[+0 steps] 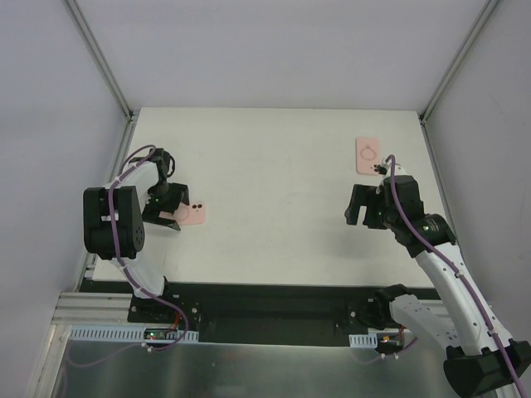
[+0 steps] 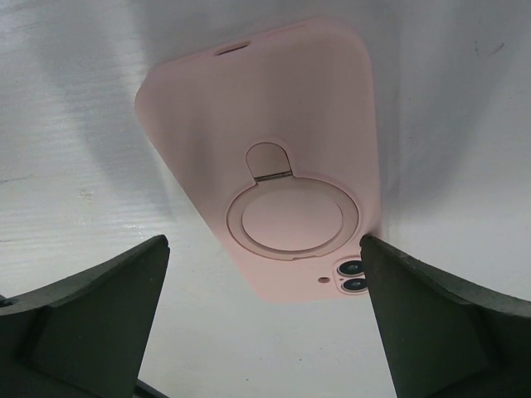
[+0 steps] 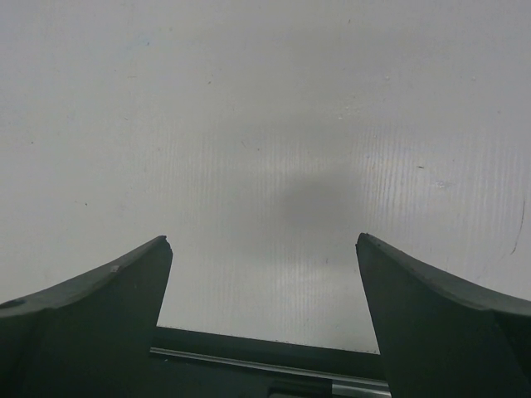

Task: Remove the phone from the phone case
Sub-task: Pick up the phone at the center of the board.

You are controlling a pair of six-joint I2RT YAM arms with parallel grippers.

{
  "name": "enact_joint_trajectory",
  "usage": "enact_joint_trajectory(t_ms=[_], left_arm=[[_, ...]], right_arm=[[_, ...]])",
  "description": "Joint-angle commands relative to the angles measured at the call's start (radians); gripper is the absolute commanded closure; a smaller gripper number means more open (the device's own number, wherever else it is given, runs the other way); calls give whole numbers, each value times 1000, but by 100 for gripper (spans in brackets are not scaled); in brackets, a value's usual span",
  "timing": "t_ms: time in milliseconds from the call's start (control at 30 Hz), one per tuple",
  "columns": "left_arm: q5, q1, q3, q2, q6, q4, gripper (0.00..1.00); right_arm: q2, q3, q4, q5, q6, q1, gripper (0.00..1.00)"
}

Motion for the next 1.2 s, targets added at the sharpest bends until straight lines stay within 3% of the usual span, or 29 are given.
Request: enact_joint_trajectory(t_ms=[0,200,1000,1067,1167], left_arm=[[-54,5,-16,-20,-68,-17,1],[-77,5,-36,-73,-83,16,1],[-43,7,-45,31,-169,33,3],[-34,7,-46,34,-169,32,8],[-19,5,-59,39,-171,32,31]], right_arm=[[-13,-5,7,-21,2,5,4],[-14,-17,8,-37,12,5,4],[-89,-66,-39,-34,29,5,4],[-94,-69,-41,-36,31,3,4],[-100,-71,-50,-34,34,5,4]])
